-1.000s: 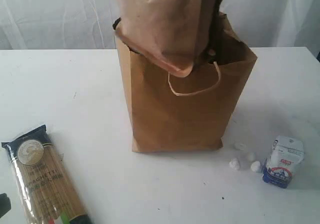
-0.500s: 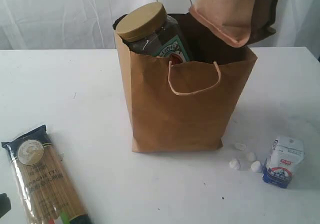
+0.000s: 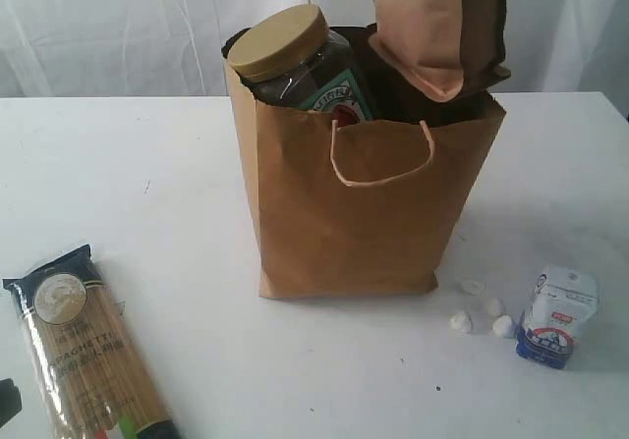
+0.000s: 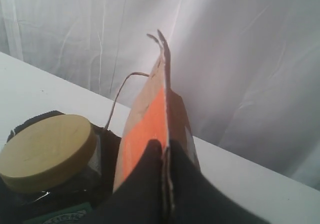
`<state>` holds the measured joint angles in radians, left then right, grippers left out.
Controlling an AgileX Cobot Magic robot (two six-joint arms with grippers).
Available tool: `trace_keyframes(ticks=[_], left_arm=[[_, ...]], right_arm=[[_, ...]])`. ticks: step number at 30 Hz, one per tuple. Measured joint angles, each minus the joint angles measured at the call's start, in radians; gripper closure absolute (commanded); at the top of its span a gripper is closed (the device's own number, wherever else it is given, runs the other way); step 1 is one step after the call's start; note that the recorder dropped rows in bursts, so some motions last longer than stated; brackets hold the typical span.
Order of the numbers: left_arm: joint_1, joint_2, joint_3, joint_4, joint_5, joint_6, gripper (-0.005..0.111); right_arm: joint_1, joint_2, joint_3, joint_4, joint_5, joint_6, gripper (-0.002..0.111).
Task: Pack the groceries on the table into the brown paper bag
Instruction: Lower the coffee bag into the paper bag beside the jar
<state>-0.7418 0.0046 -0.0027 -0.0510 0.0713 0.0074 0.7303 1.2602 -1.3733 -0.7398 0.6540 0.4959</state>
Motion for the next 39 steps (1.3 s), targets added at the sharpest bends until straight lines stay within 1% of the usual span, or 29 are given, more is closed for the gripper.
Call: trace_keyframes(ticks=[5,11,17,24,39], left_arm=[[0.0,0.0,0.0,0.0,0.0,0.0,0.107],[0.0,0.0,0.0,0.0,0.0,0.0,0.107],[0.0,0.0,0.0,0.0,0.0,0.0,0.107],[0.0,0.0,0.0,0.0,0.0,0.0,0.107],[0.0,0.0,0.0,0.0,0.0,0.0,0.107]], right_arm=[[-0.022,0.038,0.0,0.006,-0.032,0.0,0.108],[-0.022,0.07,0.0,0.008,-0.063,0.002,0.108],[-0.04,0.104,0.0,0.01,-0.067,0.002,0.108],[-0.06,0.142,0.0,0.054,-0.067,0.002,0.108],[-0.06,0.191,0.0,0.089,0.025,0.002,0.108]])
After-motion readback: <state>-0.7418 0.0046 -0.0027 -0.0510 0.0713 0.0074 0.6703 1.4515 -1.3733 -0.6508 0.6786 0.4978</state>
